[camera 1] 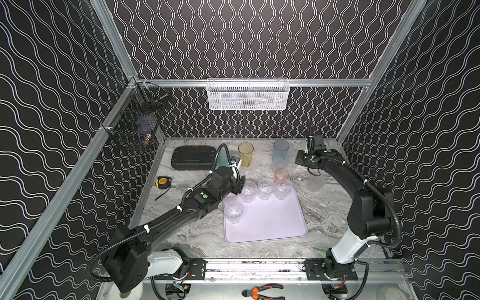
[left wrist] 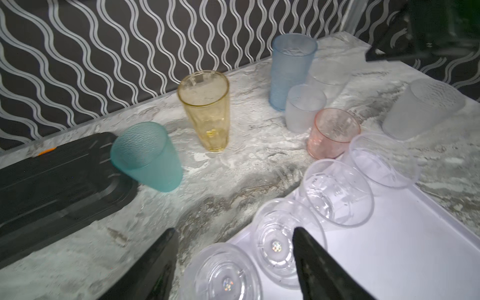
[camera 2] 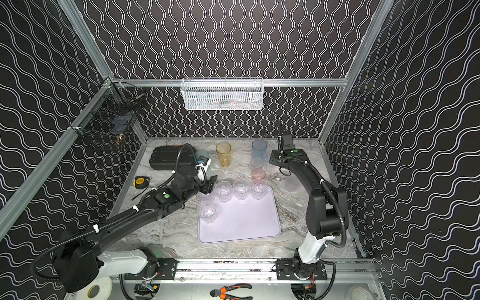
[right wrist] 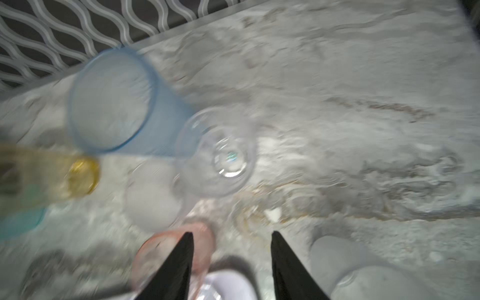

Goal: Place the glasses into the tray
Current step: Place the glass on the tray, then pick up the glass from the top-right of the table.

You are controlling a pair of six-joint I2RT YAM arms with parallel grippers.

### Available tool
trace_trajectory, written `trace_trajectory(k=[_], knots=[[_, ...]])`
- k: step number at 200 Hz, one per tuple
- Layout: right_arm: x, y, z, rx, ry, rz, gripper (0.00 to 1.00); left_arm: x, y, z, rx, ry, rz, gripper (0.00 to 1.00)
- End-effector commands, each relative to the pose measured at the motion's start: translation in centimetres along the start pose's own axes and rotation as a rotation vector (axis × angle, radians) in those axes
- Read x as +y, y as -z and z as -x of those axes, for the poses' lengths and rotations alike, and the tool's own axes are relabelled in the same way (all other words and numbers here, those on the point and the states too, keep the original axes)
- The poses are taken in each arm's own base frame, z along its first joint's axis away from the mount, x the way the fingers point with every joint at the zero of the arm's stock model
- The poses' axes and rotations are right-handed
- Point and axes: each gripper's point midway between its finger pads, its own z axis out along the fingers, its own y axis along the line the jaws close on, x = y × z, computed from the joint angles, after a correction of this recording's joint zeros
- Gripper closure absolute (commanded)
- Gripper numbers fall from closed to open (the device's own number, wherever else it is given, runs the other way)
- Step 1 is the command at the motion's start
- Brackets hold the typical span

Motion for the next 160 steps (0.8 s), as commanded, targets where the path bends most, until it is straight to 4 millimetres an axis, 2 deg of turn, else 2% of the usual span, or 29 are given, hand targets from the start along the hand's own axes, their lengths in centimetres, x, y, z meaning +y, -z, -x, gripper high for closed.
trace_trajectory(k=[1, 34, 105, 160], knots=[[-0.3, -1.5, 1.1, -0.022, -0.059, 0.015, 0.50, -1.6, -0.5, 0.6, -0.051, -0.039, -0.073, 0.26], [-0.7, -3.9, 0.9, 0.008, -0.082, 0.021, 0.50, -2.5, -1.4, -1.3, 0.018, -0.063, -0.114, 0.26], [-0.8, -7.5, 0.6, 0.050, -0.102, 0.021, 0.52, -2.6, -1.8, -2.2, 0.035, -0.068, -0.119, 0.26], [-1.0, -8.3, 0.2, 0.060, -0.103, 0.015, 0.70, -2.4, -1.9, -2.5, 0.038, -0.069, -0.108, 0.26]])
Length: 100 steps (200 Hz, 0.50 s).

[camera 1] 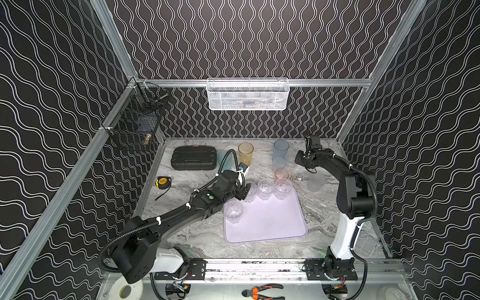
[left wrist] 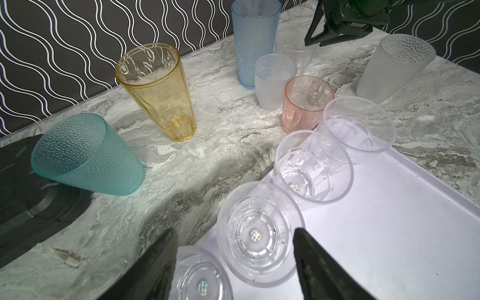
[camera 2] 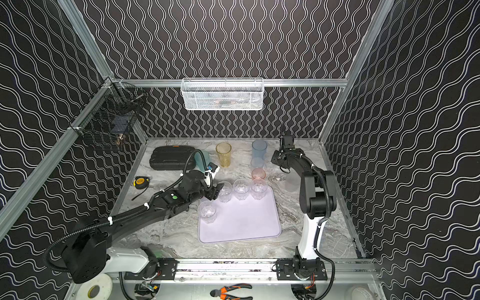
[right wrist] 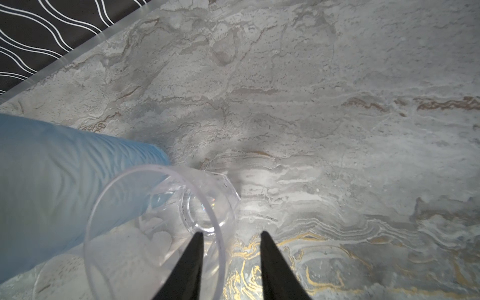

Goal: Place the glasses into the tray
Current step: Pick up the glass from the top-right of the table.

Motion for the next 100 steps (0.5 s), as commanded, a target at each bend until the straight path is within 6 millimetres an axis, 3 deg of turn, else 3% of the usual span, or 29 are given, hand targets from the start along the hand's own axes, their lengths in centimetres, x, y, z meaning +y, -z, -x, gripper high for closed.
trace_trajectory(k=[1, 63, 100], knots=[[0.3, -0.2, 0.5, -0.019, -0.018, 0.013, 0.70, 0.0, -0.1, 0.7, -0.028, -0.009, 0.002, 0.26], [0.1, 0.0, 0.9, -0.019, 0.001, -0.004, 0.86, 0.1, -0.1, 0.5, -0.025, -0.009, 0.007, 0.26], [0.0, 1.6, 1.5, -0.051, -0.006, -0.013, 0.93, 0.1, -0.3, 0.4, -0.022, 0.002, 0.011, 0.26]])
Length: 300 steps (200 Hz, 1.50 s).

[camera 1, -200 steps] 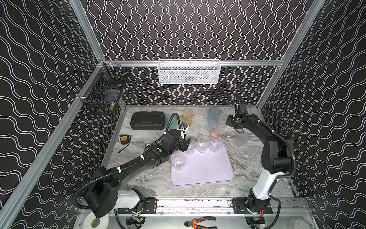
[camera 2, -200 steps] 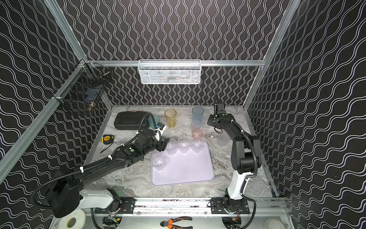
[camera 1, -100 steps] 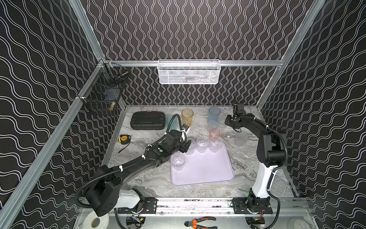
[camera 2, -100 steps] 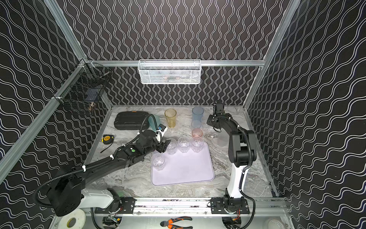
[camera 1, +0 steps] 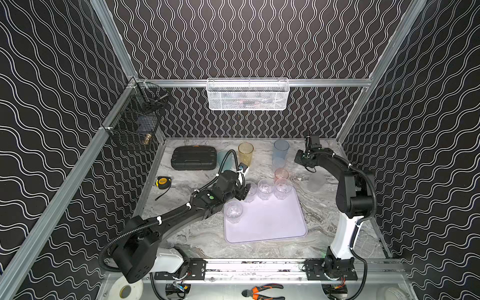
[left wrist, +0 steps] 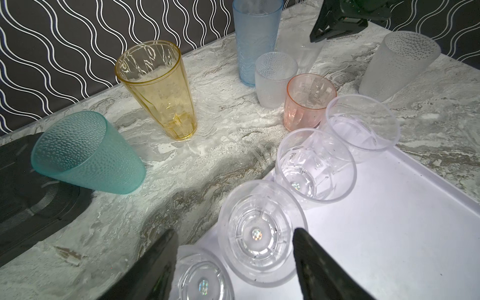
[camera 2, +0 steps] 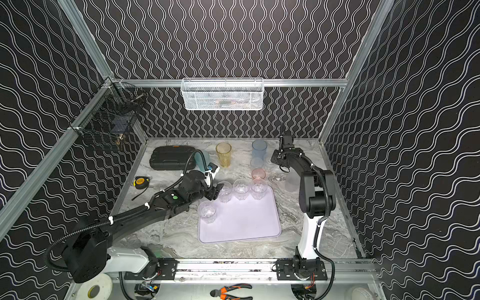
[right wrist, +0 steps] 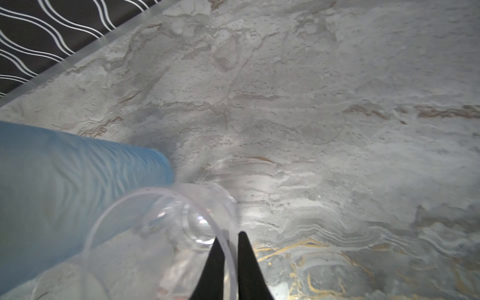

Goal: Place the glasses into the tray
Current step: Pick up the glass from the top-right of the table, then place the glass on the tray.

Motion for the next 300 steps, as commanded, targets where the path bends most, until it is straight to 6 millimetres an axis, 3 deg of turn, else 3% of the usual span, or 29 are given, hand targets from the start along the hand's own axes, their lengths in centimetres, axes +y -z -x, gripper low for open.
trace_trajectory(k=[1, 43, 80, 106, 126, 152, 179, 197, 198, 207, 256, 300], knots=[[0.0, 1.3, 1.0, -0.038, -0.009, -0.004, 0.93, 0.0, -0.1, 0.7, -0.031, 0.003, 0.003, 0.26], [0.1, 4.1, 2.2, -0.083, 0.008, -0.012, 0.95, 0.5, 0.1, 0.7, -0.037, -0.003, 0.028, 0.27], [0.6, 8.7, 4.1, -0.160, 0.023, 0.002, 0.96, 1.5, 1.0, 1.5, -0.079, 0.002, 0.085, 0.27], [2.3, 12.3, 4.3, -0.210, 0.059, 0.030, 0.97, 2.5, 2.0, 2.5, -0.113, 0.043, 0.129, 0.27], [5.3, 15.3, 3.6, -0.241, 0.131, 0.065, 0.97, 3.1, 2.9, 3.6, -0.122, 0.079, 0.155, 0.27], [9.6, 19.0, 1.3, -0.260, 0.244, 0.134, 0.97, 4.0, 4.3, 4.9, -0.111, 0.110, 0.187, 0.26], [13.6, 22.2, -1.8, -0.217, 0.352, 0.246, 0.98, 5.6, 5.9, 4.8, -0.072, 0.131, 0.232, 0.25], [15.4, 23.6, -4.9, -0.181, 0.430, 0.289, 0.98, 6.6, 7.0, 4.3, -0.065, 0.167, 0.235, 0.25], [16.1, 23.9, -5.8, -0.172, 0.450, 0.305, 0.98, 6.6, 7.1, 4.3, -0.065, 0.170, 0.237, 0.25], [17.0, 24.4, -7.8, -0.148, 0.490, 0.335, 0.99, 7.0, 7.7, 4.1, -0.066, 0.186, 0.239, 0.25], [18.3, 25.3, -16.8, 0.011, 0.662, 0.381, 1.00, 7.0, 9.8, 2.2, -0.034, 0.227, 0.222, 0.25], [16.4, 24.4, -23.3, 0.177, 0.786, 0.346, 1.00, 6.6, 10.3, -0.1, -0.013, 0.280, 0.202, 0.26]])
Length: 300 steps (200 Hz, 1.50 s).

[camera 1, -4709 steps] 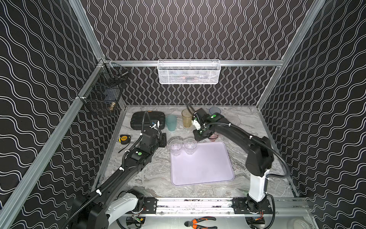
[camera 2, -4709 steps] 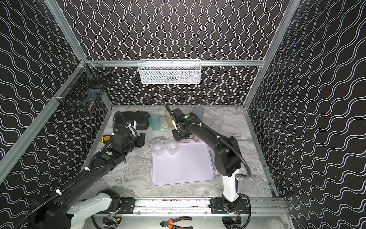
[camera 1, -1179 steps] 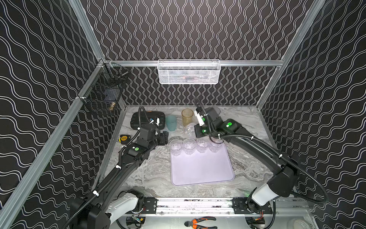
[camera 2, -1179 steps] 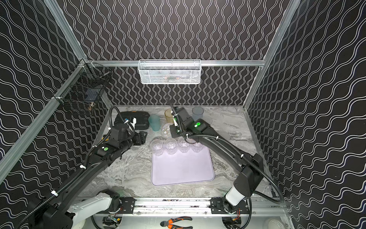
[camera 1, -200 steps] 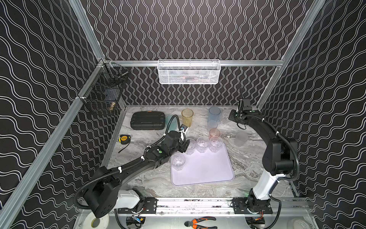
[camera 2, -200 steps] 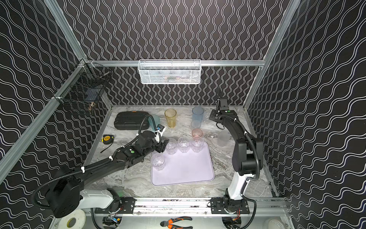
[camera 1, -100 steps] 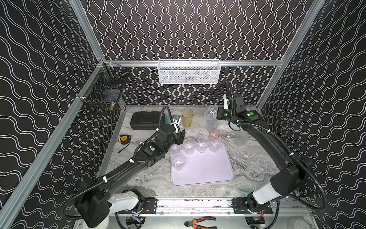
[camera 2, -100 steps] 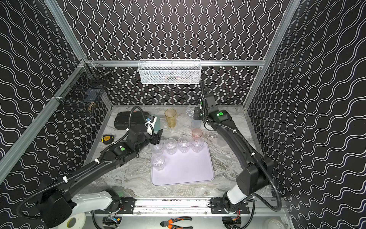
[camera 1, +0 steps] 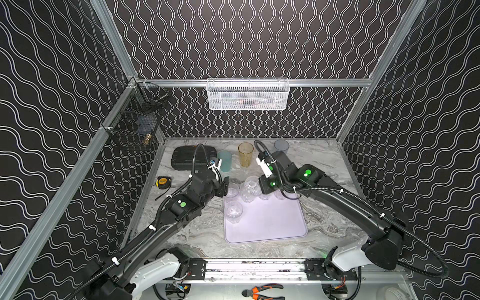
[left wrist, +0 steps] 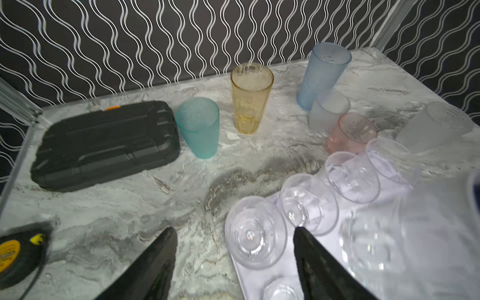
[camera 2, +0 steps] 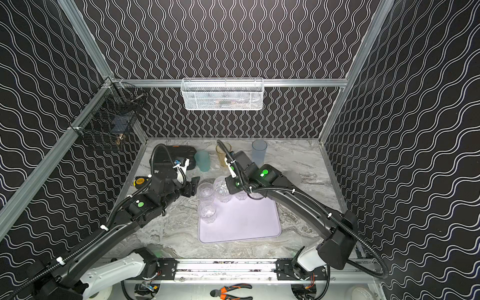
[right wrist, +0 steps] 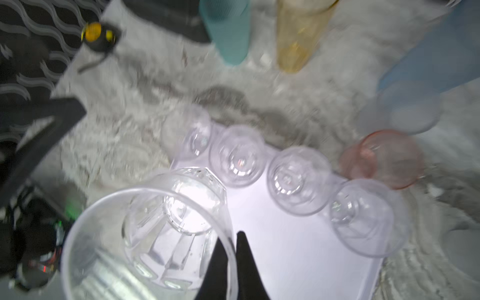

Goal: Place the glasses into the tray
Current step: Place the glass on the tray.

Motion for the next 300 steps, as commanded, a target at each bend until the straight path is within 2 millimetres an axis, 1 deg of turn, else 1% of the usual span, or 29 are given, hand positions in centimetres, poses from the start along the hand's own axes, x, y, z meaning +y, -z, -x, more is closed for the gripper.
trace_trajectory(k=[1, 16, 34, 65, 93, 119, 156, 175, 206, 229, 258, 277, 300], knots=[[0.3, -0.2, -3.2, 0.102, 0.027, -0.008, 1.00, 0.1, 0.1, -1.5, 0.031, 0.046, -0.009, 0.26], [0.6, -0.6, -4.8, 0.140, 0.030, -0.005, 1.00, 0.0, -0.1, -2.2, 0.042, 0.054, -0.018, 0.26], [0.8, -1.2, -6.2, 0.177, 0.045, -0.012, 1.00, -0.3, -0.4, -2.6, 0.054, 0.063, -0.030, 0.27], [0.4, -3.2, -8.7, 0.235, 0.091, -0.083, 1.00, -1.3, -1.1, -2.9, 0.060, 0.072, -0.060, 0.28], [-0.5, -5.2, -10.0, 0.269, 0.094, -0.157, 1.00, -2.2, -1.6, -3.6, 0.068, 0.071, -0.082, 0.28], [-0.6, -6.8, -10.2, 0.261, 0.088, -0.171, 1.00, -2.6, -2.0, -4.4, 0.081, 0.061, -0.088, 0.28], [-0.4, -8.4, -10.1, 0.264, 0.086, -0.180, 1.00, -2.4, -2.3, -5.1, 0.086, 0.050, -0.079, 0.27], [-0.4, -9.2, -10.2, 0.268, 0.093, -0.187, 1.00, -2.2, -2.2, -5.1, 0.081, 0.044, -0.070, 0.27], [0.1, -10.1, -10.4, 0.273, 0.082, -0.168, 1.00, -2.0, -2.2, -5.2, 0.076, 0.038, -0.063, 0.27], [0.0, -10.5, -10.5, 0.276, 0.081, -0.174, 1.00, -2.0, -2.2, -5.4, 0.078, 0.036, -0.062, 0.27], [-1.0, -10.6, -10.4, 0.271, 0.094, -0.216, 1.00, -1.9, -2.3, -5.7, 0.078, 0.034, -0.062, 0.27], [-1.7, -10.6, -9.7, 0.260, 0.100, -0.243, 1.00, -1.9, -2.4, -5.8, 0.079, 0.035, -0.062, 0.27], [-2.0, -10.7, -9.0, 0.247, 0.099, -0.247, 1.00, -1.9, -2.4, -5.9, 0.078, 0.034, -0.062, 0.27]])
